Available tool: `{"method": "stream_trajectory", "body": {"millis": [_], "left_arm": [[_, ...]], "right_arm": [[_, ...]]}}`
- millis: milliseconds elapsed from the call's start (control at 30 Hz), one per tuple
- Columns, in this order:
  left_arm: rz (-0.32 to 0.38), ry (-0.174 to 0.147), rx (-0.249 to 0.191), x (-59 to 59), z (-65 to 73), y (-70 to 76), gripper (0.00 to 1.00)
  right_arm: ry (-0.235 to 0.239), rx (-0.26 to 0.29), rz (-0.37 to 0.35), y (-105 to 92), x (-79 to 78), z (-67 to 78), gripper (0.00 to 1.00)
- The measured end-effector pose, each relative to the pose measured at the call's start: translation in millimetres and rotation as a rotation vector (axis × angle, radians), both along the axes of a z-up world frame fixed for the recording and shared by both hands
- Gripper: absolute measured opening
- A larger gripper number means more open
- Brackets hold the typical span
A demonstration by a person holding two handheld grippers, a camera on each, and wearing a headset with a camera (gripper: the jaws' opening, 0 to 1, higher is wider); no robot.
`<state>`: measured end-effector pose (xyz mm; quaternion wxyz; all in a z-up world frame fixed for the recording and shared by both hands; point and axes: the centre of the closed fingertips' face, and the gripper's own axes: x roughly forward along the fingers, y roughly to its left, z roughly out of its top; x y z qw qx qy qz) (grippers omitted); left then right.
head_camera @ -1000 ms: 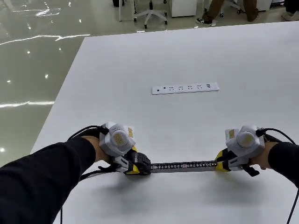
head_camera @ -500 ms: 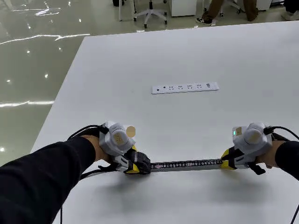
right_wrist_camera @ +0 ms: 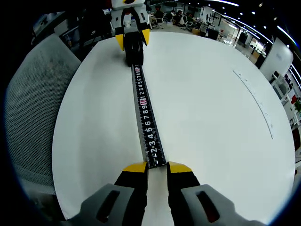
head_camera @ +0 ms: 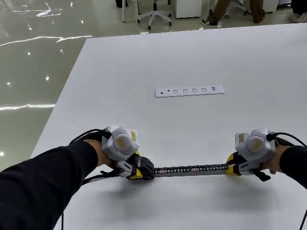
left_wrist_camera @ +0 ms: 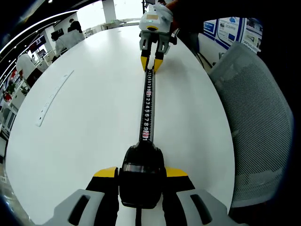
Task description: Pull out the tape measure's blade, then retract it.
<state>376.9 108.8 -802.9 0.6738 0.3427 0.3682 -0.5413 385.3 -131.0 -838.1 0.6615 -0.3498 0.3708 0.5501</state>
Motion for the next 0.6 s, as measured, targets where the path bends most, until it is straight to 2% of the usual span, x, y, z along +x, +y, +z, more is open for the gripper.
{"method": "stream_trajectory", "body": {"millis": [167, 367, 433, 467, 500, 600], "left_arm": [[-0.017, -0.004, -0.003, -0.2, 0.2, -0.1, 0.31], [-0.033, -0.004, -0.001, -0.6, -0.1, -1.1, 0.32], [-0.028, -0.026, 0.002, 1.3, -1.4, -0.2, 0.32], [-0.015, -0.047, 0.001, 4.0, -1.9, 0.5, 0.32], [-0.008, -0.048, -0.003, 2.7, -0.8, 0.6, 0.33], [0.107, -0.066, 0.032, 7.6, -3.0, 15.4, 0.37]], "right_arm": [[0.01, 0.002, -0.019, -2.2, -0.1, 0.3, 0.12], [0.022, 0.007, -0.058, -4.4, -3.5, 0.5, 0.23], [0.029, 0.029, -0.097, -3.2, -2.7, 3.3, 0.26], [0.024, 0.049, -0.115, -1.4, -2.2, 6.2, 0.27], [0.016, 0.062, -0.123, -0.4, -1.7, 8.8, 0.29], [-0.004, 0.116, -0.183, 2.9, -0.6, 20.7, 0.32]]}}
